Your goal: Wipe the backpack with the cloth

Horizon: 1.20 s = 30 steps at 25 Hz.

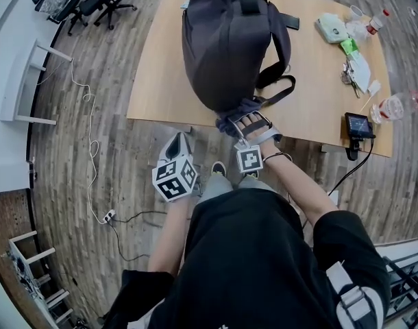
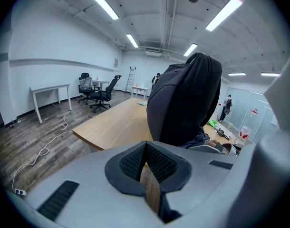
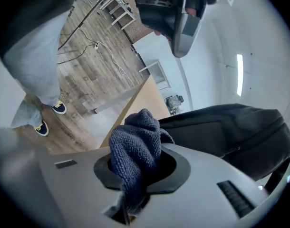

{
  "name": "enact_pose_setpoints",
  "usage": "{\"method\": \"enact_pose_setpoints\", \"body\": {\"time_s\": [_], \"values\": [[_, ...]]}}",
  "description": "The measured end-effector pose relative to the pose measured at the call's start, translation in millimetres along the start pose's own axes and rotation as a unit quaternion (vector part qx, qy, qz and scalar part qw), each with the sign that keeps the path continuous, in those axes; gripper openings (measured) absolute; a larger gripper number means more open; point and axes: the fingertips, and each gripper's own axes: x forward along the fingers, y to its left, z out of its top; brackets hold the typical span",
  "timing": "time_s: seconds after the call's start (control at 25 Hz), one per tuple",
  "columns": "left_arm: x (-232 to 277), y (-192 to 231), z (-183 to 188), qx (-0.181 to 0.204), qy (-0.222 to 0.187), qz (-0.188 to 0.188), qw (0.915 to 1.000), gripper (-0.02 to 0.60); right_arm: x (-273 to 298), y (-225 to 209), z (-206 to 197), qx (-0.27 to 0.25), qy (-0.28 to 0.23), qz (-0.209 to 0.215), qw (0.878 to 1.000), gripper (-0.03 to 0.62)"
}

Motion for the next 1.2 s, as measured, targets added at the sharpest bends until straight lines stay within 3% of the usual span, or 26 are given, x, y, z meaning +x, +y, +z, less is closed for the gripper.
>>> {"method": "enact_pose_setpoints", "body": {"time_s": [0.08, 0.32, 0.52, 0.68, 0.76, 0.88, 0.96, 1.08, 1.2], "values": [[1, -1, 1, 0.002, 0.001, -0.002, 1.0000, 0.015, 2, 11, -16, 0.012, 0.021, 0.019, 1.000, 0.069], [9, -11, 0, 0.009, 0.005, -0.012, 0.9999, 0.014, -12, -7, -42, 0.003, 0.043, -0.007, 0.999, 0.069], [19, -28, 2, 0.017, 0.006, -0.030, 0.9994, 0.015, -33, -60, -50, -0.026, 0.035, -0.076, 0.996, 0.069], [21, -37, 2, 0.019, 0.004, -0.039, 0.9991, 0.014, -58, -114, -35, -0.045, 0.001, -0.127, 0.991, 0.069], [21, -38, 3, 0.018, 0.004, -0.039, 0.9991, 0.014, -81, -156, -22, -0.030, -0.023, -0.187, 0.982, 0.069], [24, -44, 4, 0.020, 0.004, -0.042, 0.9989, 0.015, -125, -251, -14, -0.003, -0.045, -0.300, 0.953, 0.069], [24, -46, 5, 0.020, 0.001, -0.043, 0.9989, 0.015, -147, -304, -15, 0.007, -0.053, -0.347, 0.936, 0.069], [22, -46, 6, 0.018, -0.003, -0.042, 0.9989, 0.014, -161, -347, -18, 0.031, -0.055, -0.382, 0.922, 0.069], [21, -45, 6, 0.017, -0.003, -0.040, 0.9991, 0.015, -156, -363, -18, 0.085, -0.053, -0.369, 0.924, 0.069]]}}
